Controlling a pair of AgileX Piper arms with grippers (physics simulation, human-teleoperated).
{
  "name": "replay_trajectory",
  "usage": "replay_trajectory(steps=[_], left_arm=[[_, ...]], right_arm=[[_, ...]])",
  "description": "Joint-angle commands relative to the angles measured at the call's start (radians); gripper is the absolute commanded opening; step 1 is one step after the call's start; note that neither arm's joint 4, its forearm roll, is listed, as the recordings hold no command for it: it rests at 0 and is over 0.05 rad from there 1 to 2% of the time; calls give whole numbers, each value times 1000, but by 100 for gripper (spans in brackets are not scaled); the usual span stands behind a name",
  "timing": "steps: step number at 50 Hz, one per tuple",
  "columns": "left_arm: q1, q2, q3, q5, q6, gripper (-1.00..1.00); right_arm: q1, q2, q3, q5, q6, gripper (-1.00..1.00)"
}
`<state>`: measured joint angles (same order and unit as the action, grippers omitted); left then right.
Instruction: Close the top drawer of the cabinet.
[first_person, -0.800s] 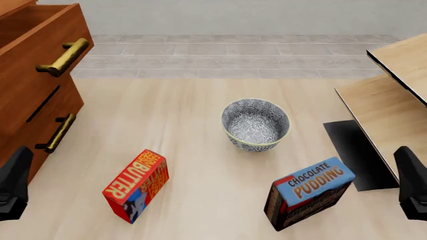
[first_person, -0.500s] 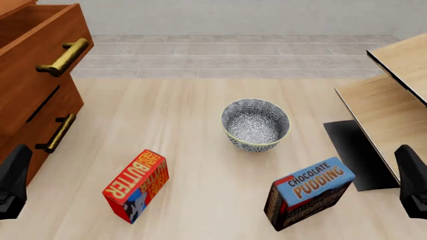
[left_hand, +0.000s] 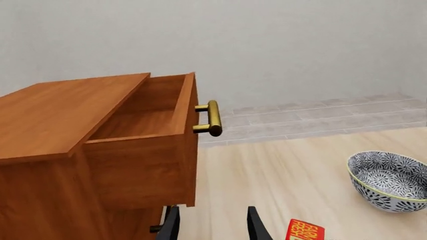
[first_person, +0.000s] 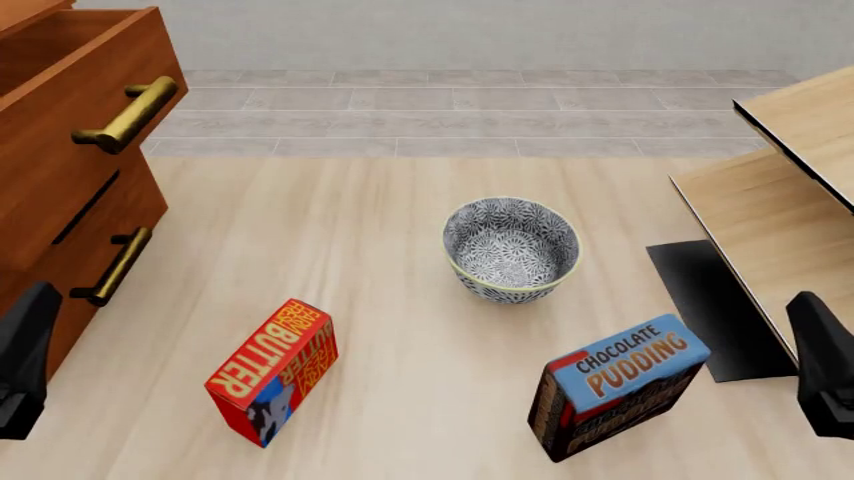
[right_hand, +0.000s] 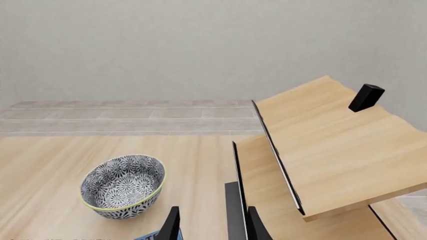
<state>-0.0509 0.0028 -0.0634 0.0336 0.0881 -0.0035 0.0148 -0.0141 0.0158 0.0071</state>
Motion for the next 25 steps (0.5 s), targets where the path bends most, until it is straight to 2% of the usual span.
replay_trajectory(steps=[1, 5, 6, 10, 14, 20, 25], left_arm=[[-34, 1, -16, 12, 53, 100], [-47, 17, -11, -7, 81, 100], [-54, 20, -8, -14, 117, 100], [-69, 20, -10, -20, 146, 100], [-74, 33, 0, -47, 205, 100], [-99, 61, 5, -80, 238, 100], [-121, 86, 20, -135, 318, 100]], right_arm=[[3, -9, -2, 10, -9, 100], [7, -8, 2, 10, -12, 100], [9, -8, 2, 11, -12, 100], [13, 2, 0, 10, 3, 100], [16, -3, 1, 10, -2, 100], [13, 1, 4, 6, -4, 100], [13, -3, 6, 10, -3, 100]])
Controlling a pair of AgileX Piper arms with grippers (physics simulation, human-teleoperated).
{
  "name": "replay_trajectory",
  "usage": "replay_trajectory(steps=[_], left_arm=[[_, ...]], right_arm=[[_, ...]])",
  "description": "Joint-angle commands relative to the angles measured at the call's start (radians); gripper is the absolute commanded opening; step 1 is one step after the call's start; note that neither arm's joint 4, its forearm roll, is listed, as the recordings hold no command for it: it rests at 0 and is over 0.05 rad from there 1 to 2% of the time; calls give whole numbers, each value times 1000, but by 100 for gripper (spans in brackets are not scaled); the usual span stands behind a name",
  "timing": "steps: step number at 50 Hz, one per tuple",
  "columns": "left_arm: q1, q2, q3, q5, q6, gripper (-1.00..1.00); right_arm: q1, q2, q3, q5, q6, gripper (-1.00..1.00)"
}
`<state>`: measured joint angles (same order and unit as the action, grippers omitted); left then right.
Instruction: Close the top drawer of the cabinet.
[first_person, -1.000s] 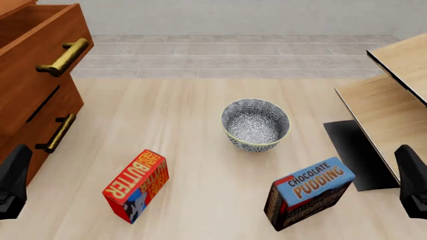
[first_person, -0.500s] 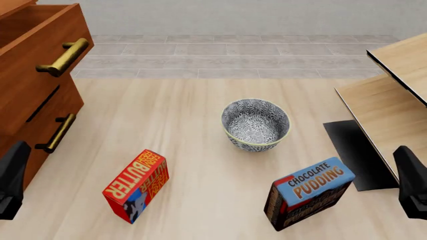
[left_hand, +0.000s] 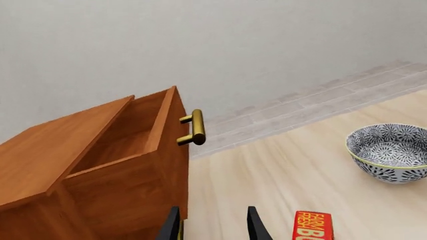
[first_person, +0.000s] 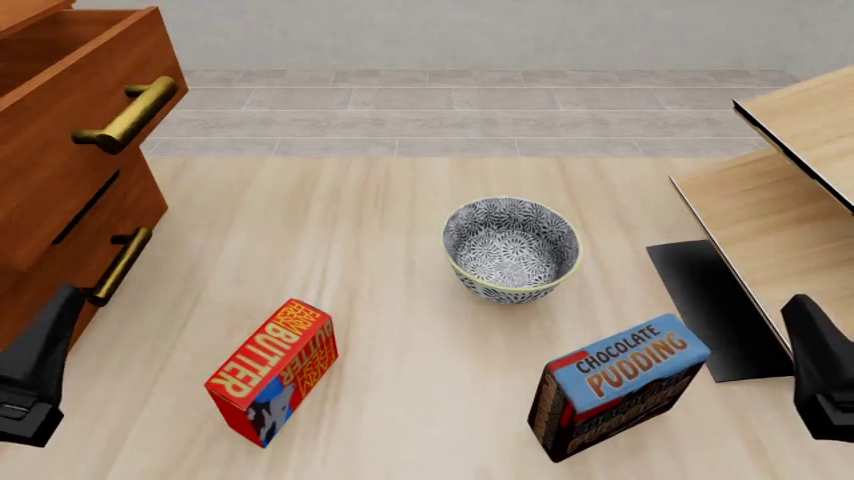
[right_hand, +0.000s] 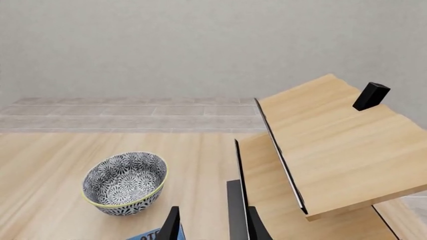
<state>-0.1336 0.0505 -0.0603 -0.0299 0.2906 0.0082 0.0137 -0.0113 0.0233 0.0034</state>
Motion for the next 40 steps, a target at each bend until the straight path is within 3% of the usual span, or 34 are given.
replay_trajectory(steps=[1, 3, 4, 7, 11, 25, 26, 30, 37, 38, 40], left_arm=[[-44, 32, 20, -74, 138, 100], [-56, 63, 23, -103, 164, 100], [-71, 104, 37, -171, 222, 100], [-79, 156, 37, -214, 221, 100], [-91, 198, 55, -281, 283, 100], [-118, 317, 58, -402, 340, 100], [-142, 393, 60, -466, 375, 100], [-148, 471, 60, -539, 419, 100], [-158, 622, 60, -679, 463, 100], [-144, 783, 60, -855, 542, 100], [-135, 862, 59, -947, 577, 100]], right_arm=[[2, -4, 4, 4, -1, 100], [4, -3, 6, 4, 1, 100], [7, -7, 7, 8, 5, 100], [8, -7, 9, 9, 7, 100], [19, -10, 9, 12, 8, 100], [18, -8, 11, 15, 7, 100], [19, -9, 11, 19, 6, 100], [19, -9, 11, 19, 8, 100], [22, -9, 11, 23, 12, 100], [19, -1, 10, 24, 17, 100], [18, -6, 11, 26, 25, 100]])
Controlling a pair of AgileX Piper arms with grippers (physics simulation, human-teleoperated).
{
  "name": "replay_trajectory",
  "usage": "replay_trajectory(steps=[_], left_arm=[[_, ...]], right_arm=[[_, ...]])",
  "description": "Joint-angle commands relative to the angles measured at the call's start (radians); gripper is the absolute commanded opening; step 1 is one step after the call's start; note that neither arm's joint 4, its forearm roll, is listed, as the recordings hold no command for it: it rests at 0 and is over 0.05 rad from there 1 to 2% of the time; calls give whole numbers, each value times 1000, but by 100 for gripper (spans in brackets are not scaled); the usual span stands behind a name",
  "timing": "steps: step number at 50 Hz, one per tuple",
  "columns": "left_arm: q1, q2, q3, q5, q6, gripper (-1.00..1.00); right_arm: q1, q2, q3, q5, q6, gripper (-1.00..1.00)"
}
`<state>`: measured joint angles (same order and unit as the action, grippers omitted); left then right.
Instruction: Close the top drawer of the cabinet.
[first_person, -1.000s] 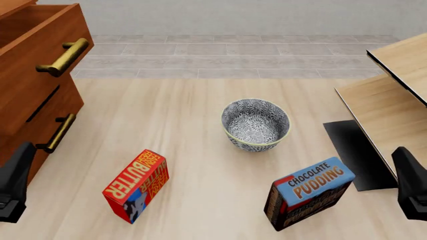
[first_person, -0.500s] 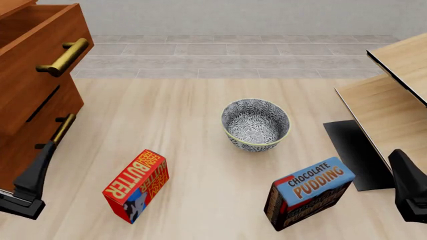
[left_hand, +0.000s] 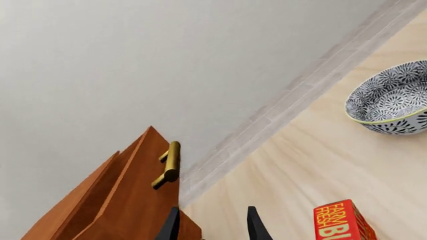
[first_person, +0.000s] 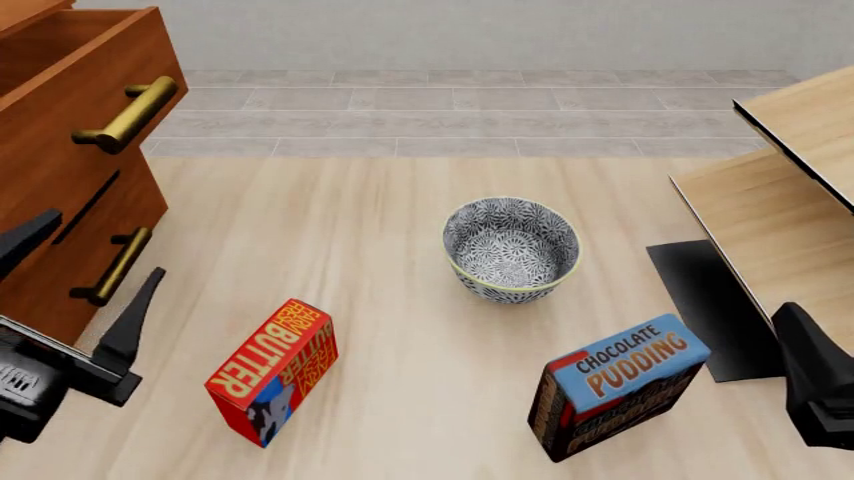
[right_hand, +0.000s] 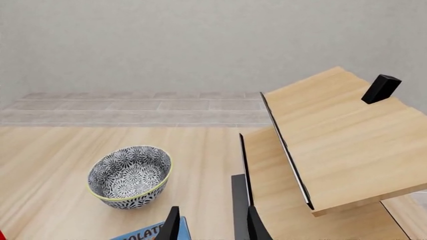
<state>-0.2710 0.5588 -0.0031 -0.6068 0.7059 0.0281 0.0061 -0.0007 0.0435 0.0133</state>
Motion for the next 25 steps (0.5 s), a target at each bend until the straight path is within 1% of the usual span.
replay_trajectory(steps=[1, 3, 6, 11, 15, 17, 18, 20, 25], left_arm=[[7, 369, 3, -391, 170, 100], [10, 406, 3, -431, 193, 100], [15, 496, 3, -522, 240, 100], [25, 583, 1, -607, 285, 100], [27, 593, -2, -612, 297, 100], [34, 599, -7, -613, 320, 100], [43, 607, -19, -613, 350, 100], [47, 604, -18, -613, 371, 100], [49, 615, -28, -613, 394, 100]], right_arm=[[-2, 1, 0, 4, 16, 100], [-3, 3, 0, 1, 18, 100], [-6, 5, 1, 1, 18, 100], [-8, 7, 0, 4, 15, 100], [-5, -2, 1, 11, 13, 100], [-4, 5, 0, 5, 13, 100], [0, -2, 1, 11, 10, 100], [2, 5, 0, 6, 9, 100], [2, 7, 0, 7, 9, 100]])
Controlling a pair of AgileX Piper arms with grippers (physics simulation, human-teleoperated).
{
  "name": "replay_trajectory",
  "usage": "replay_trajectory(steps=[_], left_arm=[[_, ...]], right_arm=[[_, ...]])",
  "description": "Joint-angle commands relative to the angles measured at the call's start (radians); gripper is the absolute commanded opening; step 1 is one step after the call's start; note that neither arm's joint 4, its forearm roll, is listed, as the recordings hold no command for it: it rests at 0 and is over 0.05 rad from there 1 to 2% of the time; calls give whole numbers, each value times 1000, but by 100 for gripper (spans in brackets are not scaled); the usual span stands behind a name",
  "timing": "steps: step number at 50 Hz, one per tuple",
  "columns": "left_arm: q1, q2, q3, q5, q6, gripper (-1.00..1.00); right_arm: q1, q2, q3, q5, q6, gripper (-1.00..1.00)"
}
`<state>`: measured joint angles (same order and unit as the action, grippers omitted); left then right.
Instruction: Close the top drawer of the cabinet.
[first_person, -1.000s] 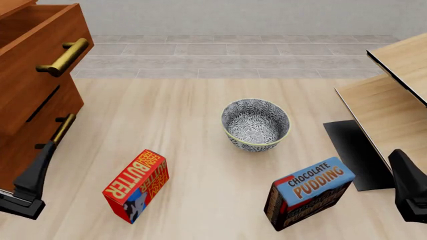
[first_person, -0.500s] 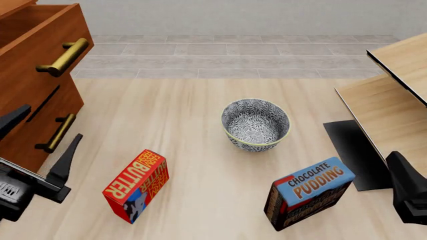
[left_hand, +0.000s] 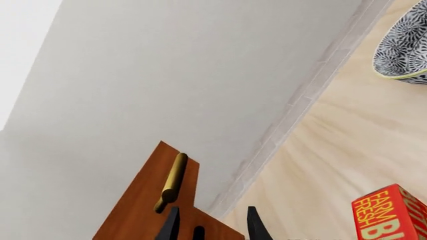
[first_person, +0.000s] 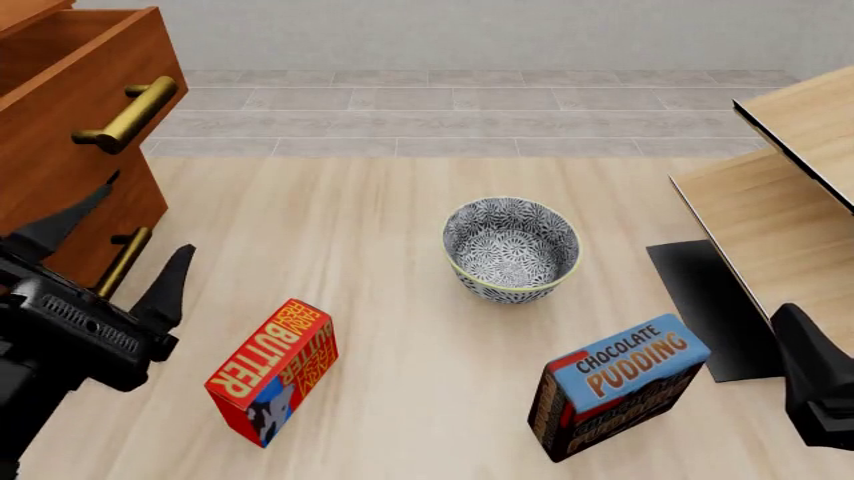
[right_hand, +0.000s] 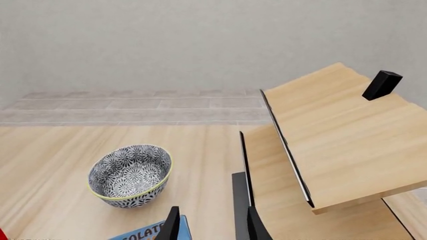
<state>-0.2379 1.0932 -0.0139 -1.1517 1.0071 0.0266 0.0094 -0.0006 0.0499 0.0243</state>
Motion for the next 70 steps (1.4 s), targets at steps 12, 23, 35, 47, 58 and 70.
replay_trajectory(steps=[12, 23, 35, 47, 58, 70], left_arm=[[42, 94, -83, -68, 178, 100], [64, 117, -106, -68, 208, 100], [123, 132, -137, -68, 214, 100], [158, 122, -146, -68, 217, 100], [166, 125, -148, -68, 237, 100], [189, 120, -144, -68, 236, 100]], right_arm=[[5, 7, 0, 3, -6, 100], [14, 0, 0, 7, -8, 100], [15, 1, 0, 10, -10, 100], [17, -4, 0, 17, -13, 100], [24, -4, 0, 20, -16, 100], [22, -6, 0, 21, -17, 100]])
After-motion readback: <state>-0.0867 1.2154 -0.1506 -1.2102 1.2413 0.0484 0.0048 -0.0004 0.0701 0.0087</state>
